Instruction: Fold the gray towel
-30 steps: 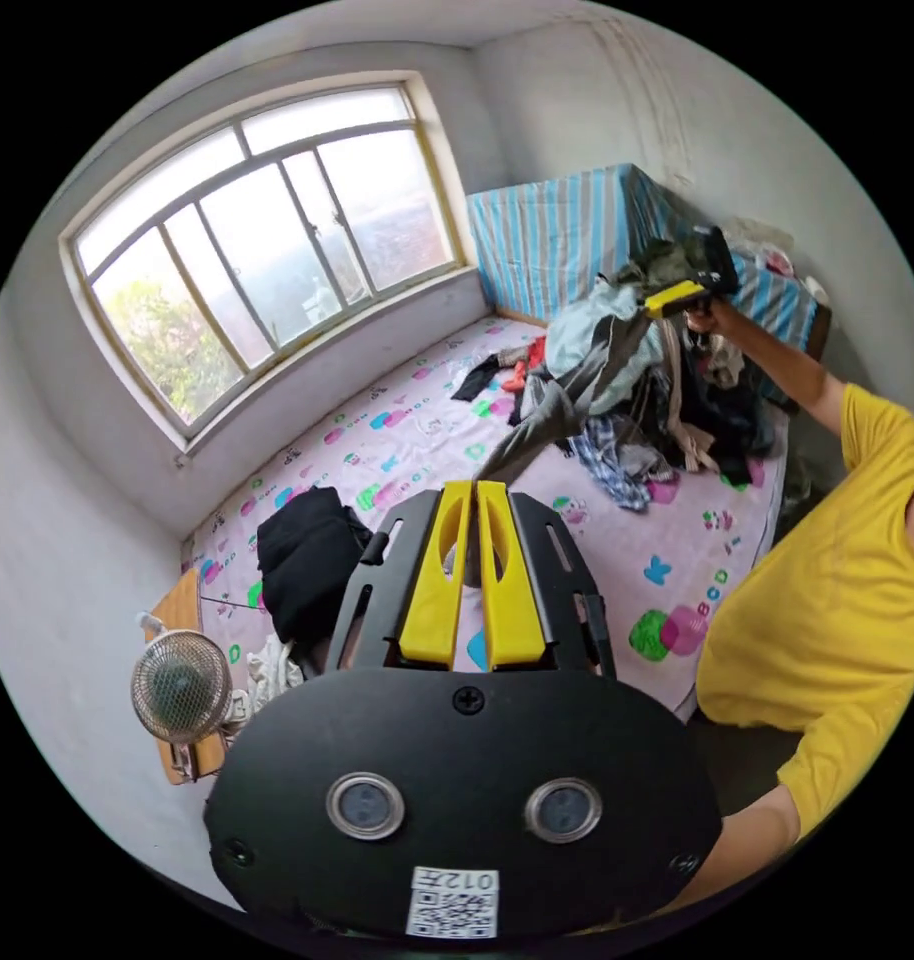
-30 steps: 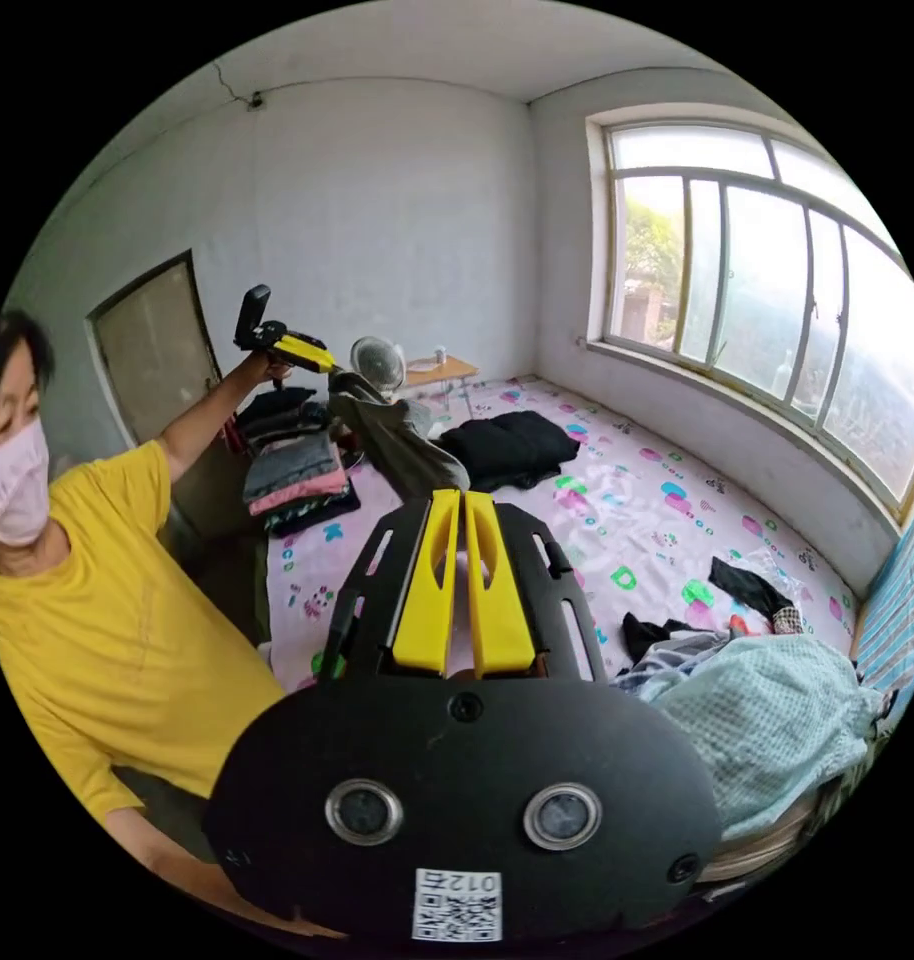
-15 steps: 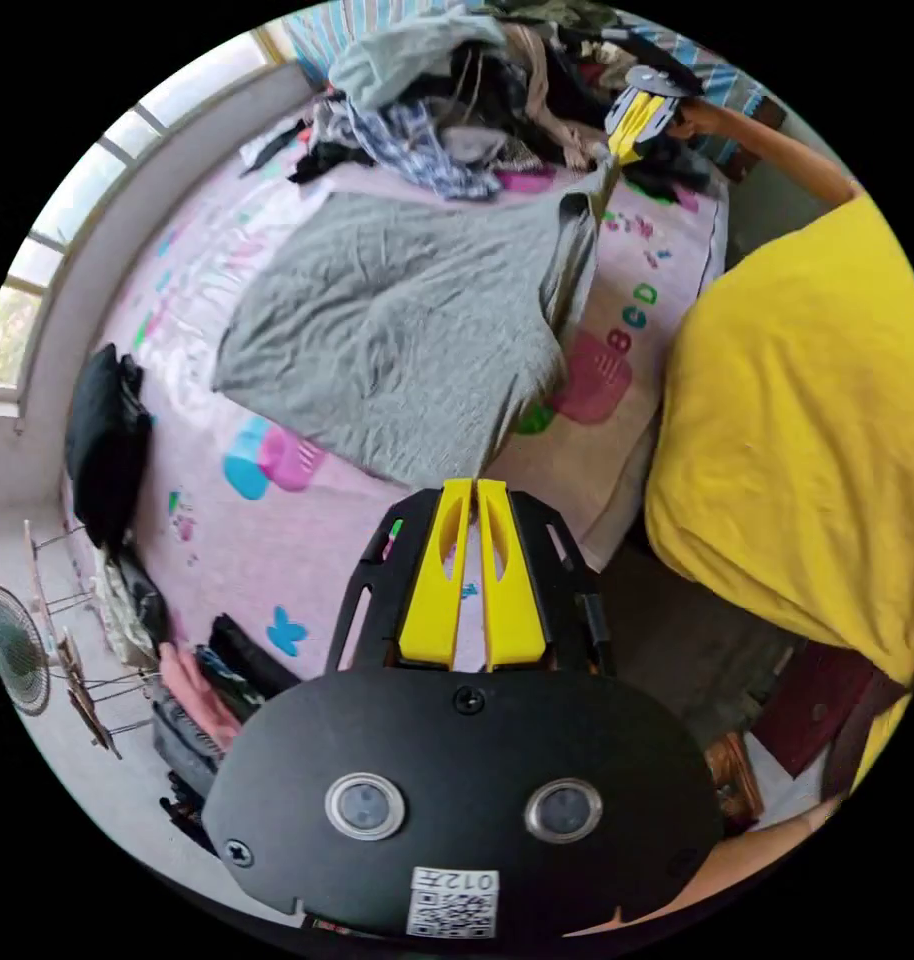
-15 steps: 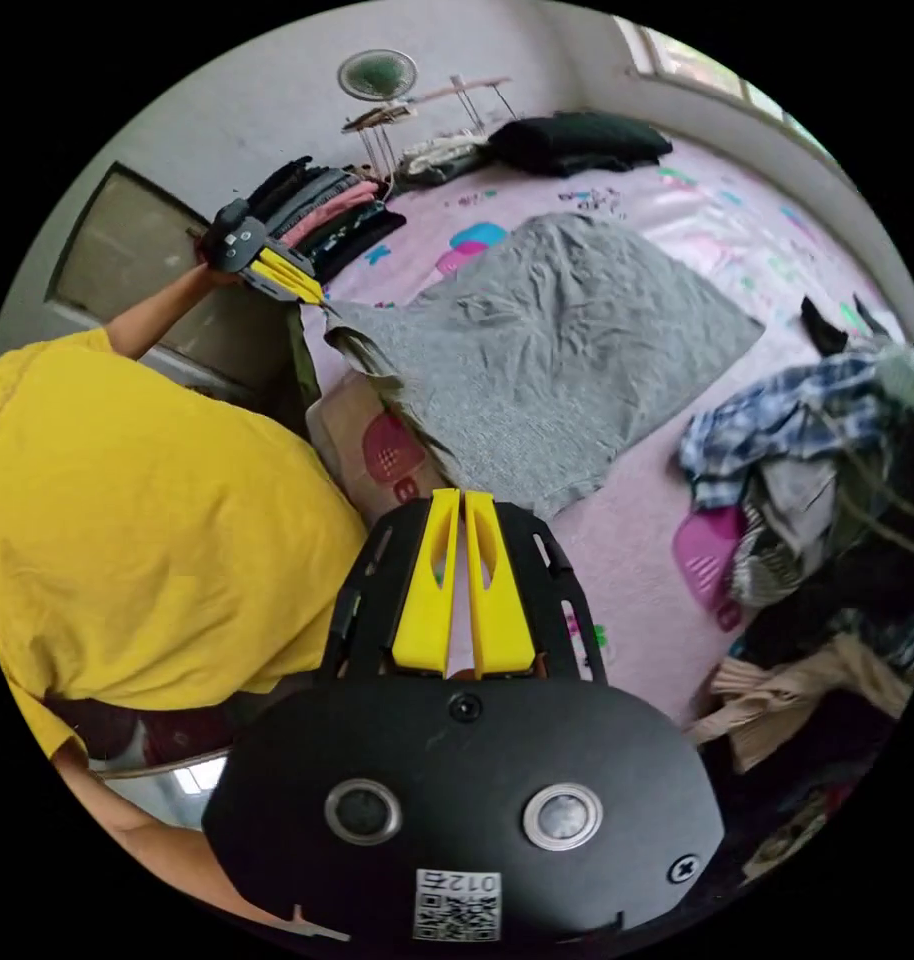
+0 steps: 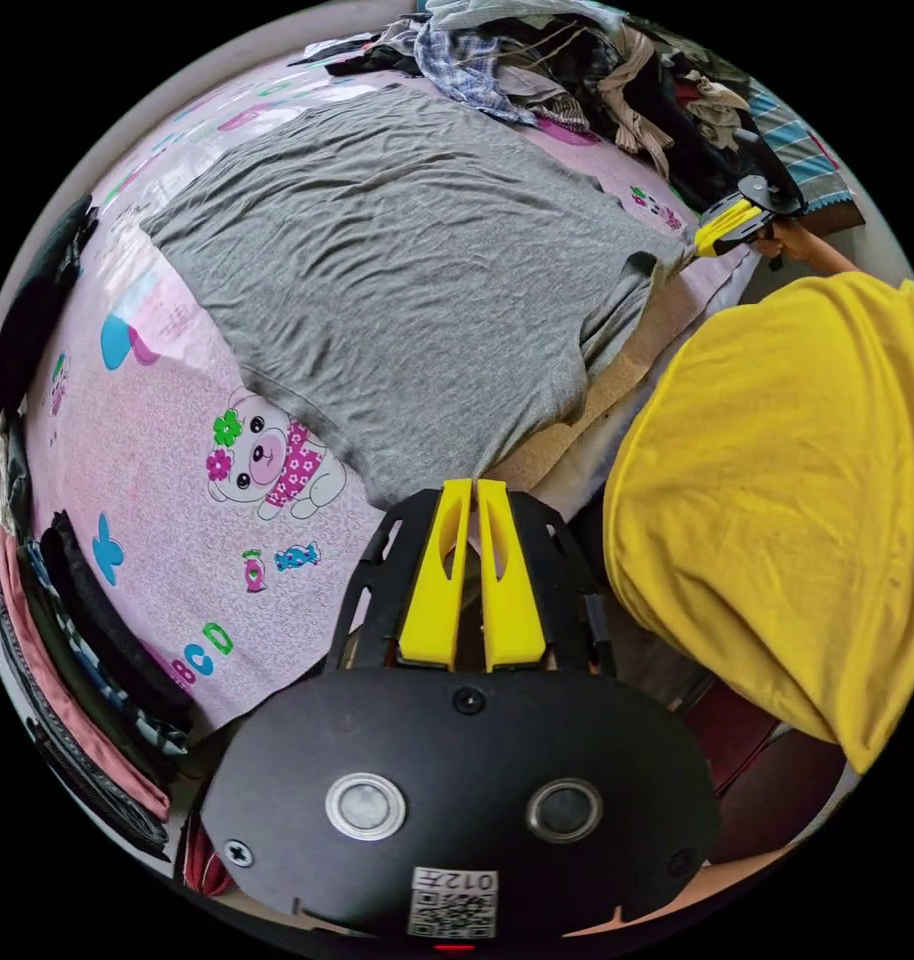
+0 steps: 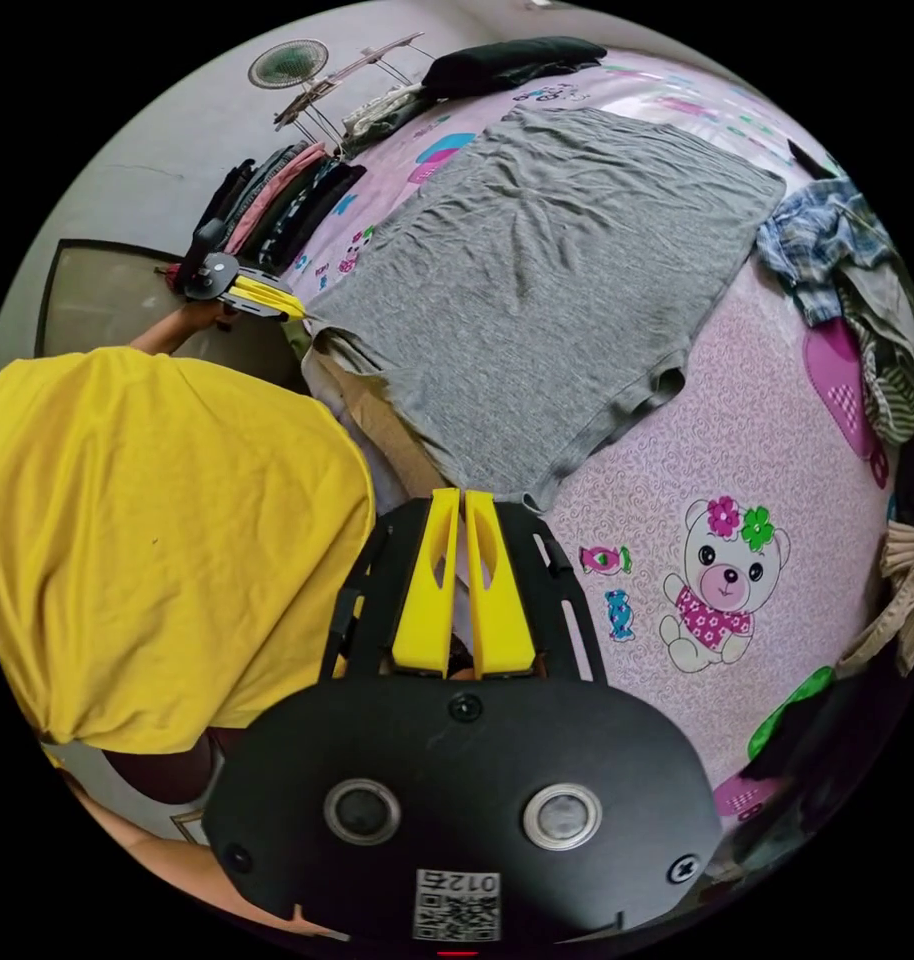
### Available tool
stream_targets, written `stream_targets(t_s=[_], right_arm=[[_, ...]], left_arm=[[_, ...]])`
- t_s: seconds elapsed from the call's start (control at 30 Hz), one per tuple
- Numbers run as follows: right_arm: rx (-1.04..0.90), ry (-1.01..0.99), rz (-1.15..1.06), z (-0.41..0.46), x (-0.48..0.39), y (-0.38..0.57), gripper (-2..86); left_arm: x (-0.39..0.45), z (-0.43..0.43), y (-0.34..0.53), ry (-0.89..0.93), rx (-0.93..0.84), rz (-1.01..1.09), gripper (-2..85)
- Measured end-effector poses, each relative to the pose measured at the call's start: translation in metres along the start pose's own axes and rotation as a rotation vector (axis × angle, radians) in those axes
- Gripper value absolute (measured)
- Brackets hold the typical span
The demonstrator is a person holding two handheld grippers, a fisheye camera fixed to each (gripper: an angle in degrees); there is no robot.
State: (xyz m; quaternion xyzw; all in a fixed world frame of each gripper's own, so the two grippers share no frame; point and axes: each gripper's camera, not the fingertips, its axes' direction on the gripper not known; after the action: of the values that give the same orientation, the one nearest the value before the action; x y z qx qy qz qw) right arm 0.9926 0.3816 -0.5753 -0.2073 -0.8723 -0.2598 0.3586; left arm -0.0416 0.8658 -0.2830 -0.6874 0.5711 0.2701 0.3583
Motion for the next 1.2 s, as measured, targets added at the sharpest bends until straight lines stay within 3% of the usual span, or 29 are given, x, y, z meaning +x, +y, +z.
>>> stream_targets(t_s=[0.7, 1.2], right_arm=[[-0.032, -0.053, 0.032, -0.111, 0.085, -0.002, 0.5], [0.124, 0.011, -0.01, -0.279, 0.166, -0.089, 0.5]], left_arm=[[-0.094, -0.053, 0.103, 0.127, -0.01, -0.033, -0.1], [-0.231, -0.216, 0.02, 0.045, 0.01, 0.116, 0.0]])
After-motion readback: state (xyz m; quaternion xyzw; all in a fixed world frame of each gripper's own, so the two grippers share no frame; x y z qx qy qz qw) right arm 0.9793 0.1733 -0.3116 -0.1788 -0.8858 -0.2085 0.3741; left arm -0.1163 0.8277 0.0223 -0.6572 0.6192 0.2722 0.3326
